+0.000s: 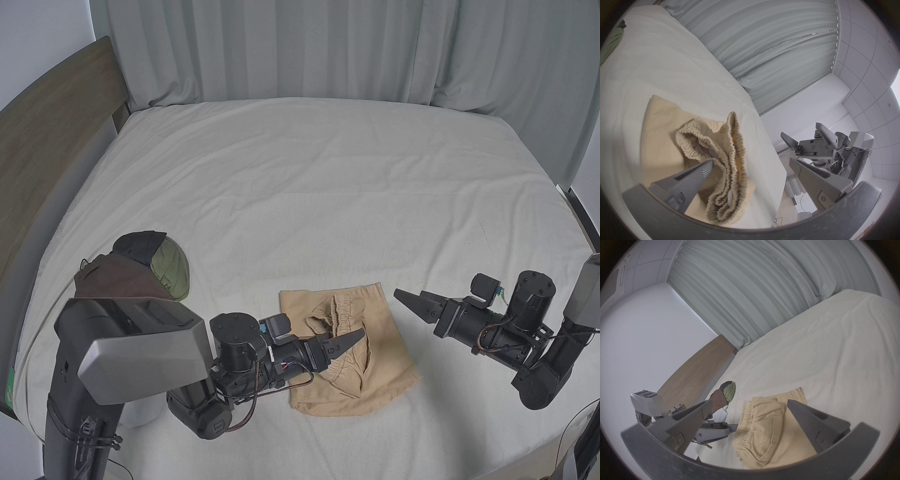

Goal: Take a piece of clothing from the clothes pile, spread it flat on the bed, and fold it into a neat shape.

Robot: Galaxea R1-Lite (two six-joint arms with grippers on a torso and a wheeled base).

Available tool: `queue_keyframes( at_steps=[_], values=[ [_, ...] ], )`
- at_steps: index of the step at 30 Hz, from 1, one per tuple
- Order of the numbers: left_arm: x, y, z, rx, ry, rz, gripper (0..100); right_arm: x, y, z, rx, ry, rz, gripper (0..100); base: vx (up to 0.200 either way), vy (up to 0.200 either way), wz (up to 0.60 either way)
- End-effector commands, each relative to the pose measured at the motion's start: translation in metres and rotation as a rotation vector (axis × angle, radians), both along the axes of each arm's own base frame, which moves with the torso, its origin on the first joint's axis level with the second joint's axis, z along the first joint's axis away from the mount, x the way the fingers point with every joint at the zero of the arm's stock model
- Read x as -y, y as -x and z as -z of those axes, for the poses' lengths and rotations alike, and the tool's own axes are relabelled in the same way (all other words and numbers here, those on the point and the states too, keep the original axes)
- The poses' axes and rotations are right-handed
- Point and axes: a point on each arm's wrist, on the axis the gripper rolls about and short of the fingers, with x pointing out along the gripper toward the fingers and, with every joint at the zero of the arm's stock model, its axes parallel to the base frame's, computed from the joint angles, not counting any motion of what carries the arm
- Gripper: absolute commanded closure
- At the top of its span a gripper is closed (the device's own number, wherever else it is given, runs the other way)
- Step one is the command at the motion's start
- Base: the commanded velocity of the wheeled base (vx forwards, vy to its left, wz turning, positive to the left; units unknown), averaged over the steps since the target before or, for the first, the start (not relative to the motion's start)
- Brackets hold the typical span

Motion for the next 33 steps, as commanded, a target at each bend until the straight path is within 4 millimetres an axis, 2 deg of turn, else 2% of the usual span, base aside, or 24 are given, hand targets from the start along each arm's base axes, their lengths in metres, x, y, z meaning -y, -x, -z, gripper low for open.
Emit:
queue_keyframes(
  at_steps=[1, 4, 22, 27, 30, 33],
  values=[
    [0.006, 0.008, -0.016, 0.022, 0.022, 0.024, 0, 0.000, -0.001, 0.002, -0.005, 0.002, -0.001, 0, 0.000, 0.000, 0.00],
    [0.011, 0.015, -0.018, 0.023, 0.025, 0.044, 0, 0.000, -0.001, 0.002, -0.005, 0.002, 0.000, 0, 0.000, 0.000, 0.00],
    [0.014, 0.018, -0.028, 0.045, 0.038, 0.055, 0, -0.001, -0.002, 0.003, -0.007, 0.003, -0.001, 0, 0.000, 0.000, 0.00],
    [0.005, 0.016, -0.054, 0.090, 0.078, 0.037, 0, -0.006, -0.002, 0.005, -0.014, 0.000, -0.014, 0, 0.000, 0.000, 0.00],
    [-0.003, 0.012, -0.060, 0.103, 0.086, 0.012, 0, -0.009, -0.001, 0.005, -0.017, -0.003, -0.022, 0, 0.000, 0.000, 0.00],
    [-0.022, 0.006, -0.066, 0.114, 0.079, -0.040, 0, -0.015, 0.002, 0.007, -0.025, -0.001, -0.043, 0, 0.000, 0.000, 0.00]
  ],
)
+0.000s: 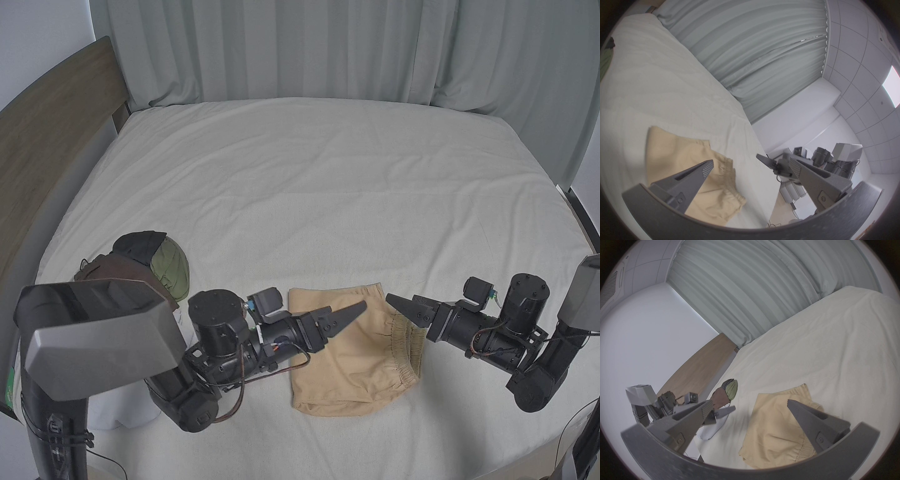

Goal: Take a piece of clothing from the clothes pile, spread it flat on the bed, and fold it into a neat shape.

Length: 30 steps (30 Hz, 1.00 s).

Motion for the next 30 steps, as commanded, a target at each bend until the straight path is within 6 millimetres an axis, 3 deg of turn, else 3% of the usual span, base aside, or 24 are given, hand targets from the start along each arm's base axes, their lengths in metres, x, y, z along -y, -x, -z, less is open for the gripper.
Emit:
queue_keyframes(
  at_steps=[1, 6, 8, 16, 30],
  values=[
    [-0.024, -0.004, -0.017, 0.035, 0.004, -0.060, 0, -0.008, 0.002, 0.006, -0.020, 0.008, -0.026, 0, 0.000, 0.000, 0.00],
    [-0.048, -0.002, -0.025, 0.110, -0.062, -0.109, 0, -0.011, 0.001, 0.016, -0.051, 0.021, -0.034, 0, 0.000, 0.000, 0.00],
    [-0.070, 0.004, -0.026, 0.199, -0.170, -0.147, 0, -0.015, 0.002, 0.023, -0.076, 0.031, -0.044, 0, 0.000, 0.000, 0.00],
    [-0.120, 0.010, -0.020, 0.402, -0.445, -0.229, 0, -0.018, 0.003, 0.027, -0.087, 0.037, -0.055, 0, 0.000, 0.000, 0.00],
    [-0.153, 0.023, -0.014, 0.462, -0.572, -0.211, 0, -0.017, 0.002, 0.039, -0.133, 0.051, -0.049, 0, 0.000, 0.000, 0.00]
  ],
)
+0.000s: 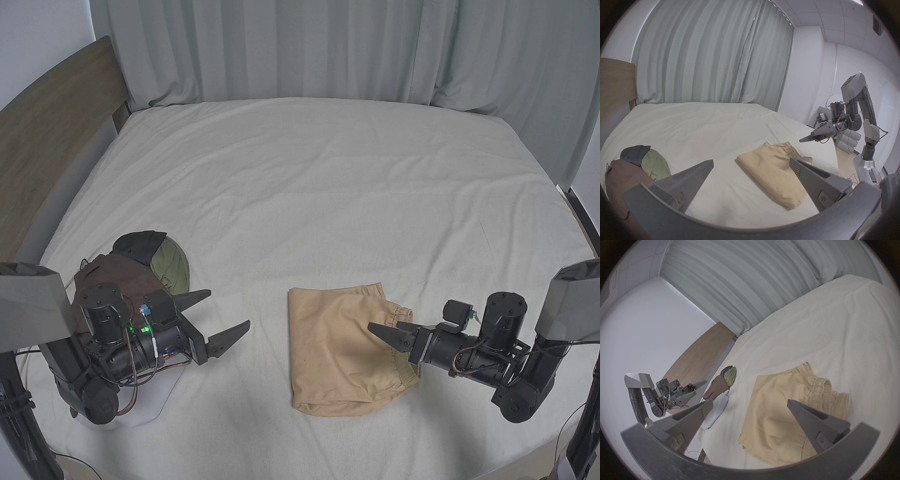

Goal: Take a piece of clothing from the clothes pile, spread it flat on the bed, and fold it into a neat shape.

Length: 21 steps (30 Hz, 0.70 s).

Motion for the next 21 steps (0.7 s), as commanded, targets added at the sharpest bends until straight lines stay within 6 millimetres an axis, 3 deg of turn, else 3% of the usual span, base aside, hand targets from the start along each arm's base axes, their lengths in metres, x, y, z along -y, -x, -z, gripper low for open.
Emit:
queue_keyframes(
  at_steps=[1, 21],
  values=[
    [-0.006, 0.003, 0.000, -0.005, -0.006, -0.011, 0, 0.000, 0.000, 0.012, -0.042, 0.016, 0.001, 0, 0.000, 0.000, 0.00],
    [-0.025, -0.002, -0.002, 0.018, -0.018, -0.038, 0, 0.001, 0.002, 0.052, -0.173, 0.081, -0.001, 0, 0.000, 0.000, 0.00]
  ],
)
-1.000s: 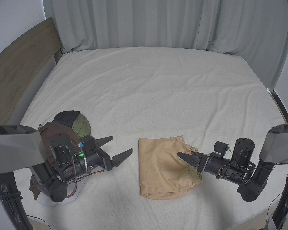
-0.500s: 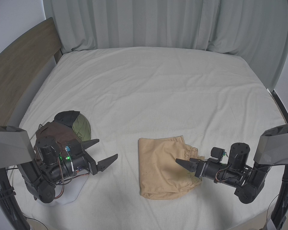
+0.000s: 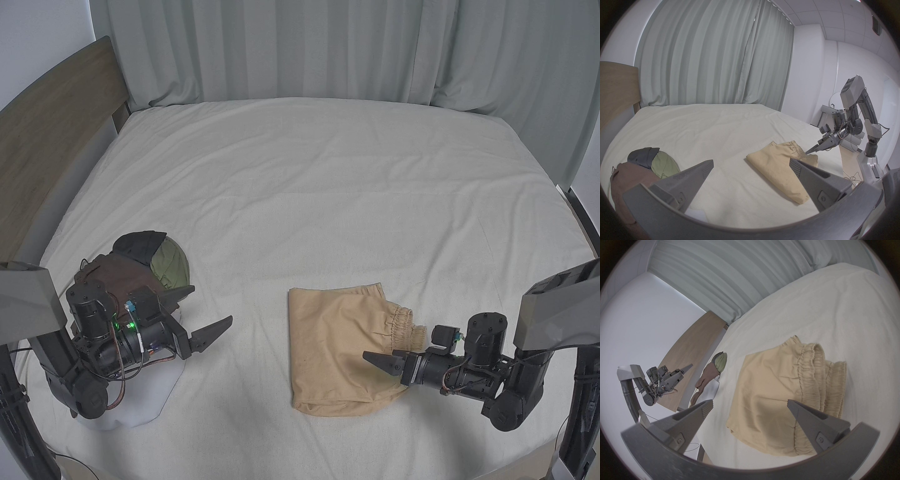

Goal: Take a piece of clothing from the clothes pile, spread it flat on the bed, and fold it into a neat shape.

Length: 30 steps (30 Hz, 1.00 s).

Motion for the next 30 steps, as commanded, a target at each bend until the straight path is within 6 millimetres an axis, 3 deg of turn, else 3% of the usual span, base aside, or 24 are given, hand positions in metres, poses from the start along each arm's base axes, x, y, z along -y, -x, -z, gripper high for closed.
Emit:
queue_keyframes(
  at_steps=[1, 16, 30],
  values=[
    [-0.001, 0.000, 0.000, 0.001, 0.000, -0.003, 0, 0.001, 0.001, 0.015, -0.048, 0.024, 0.002, 0, 0.000, 0.000, 0.00],
    [-0.001, 0.000, -0.002, 0.009, 0.001, -0.003, 0, 0.007, 0.008, 0.045, -0.156, 0.087, 0.007, 0, 0.000, 0.000, 0.00],
    [-0.001, 0.000, -0.002, 0.011, -0.001, -0.003, 0, 0.006, 0.008, 0.041, -0.142, 0.080, 0.005, 0, 0.000, 0.000, 0.00]
  ],
)
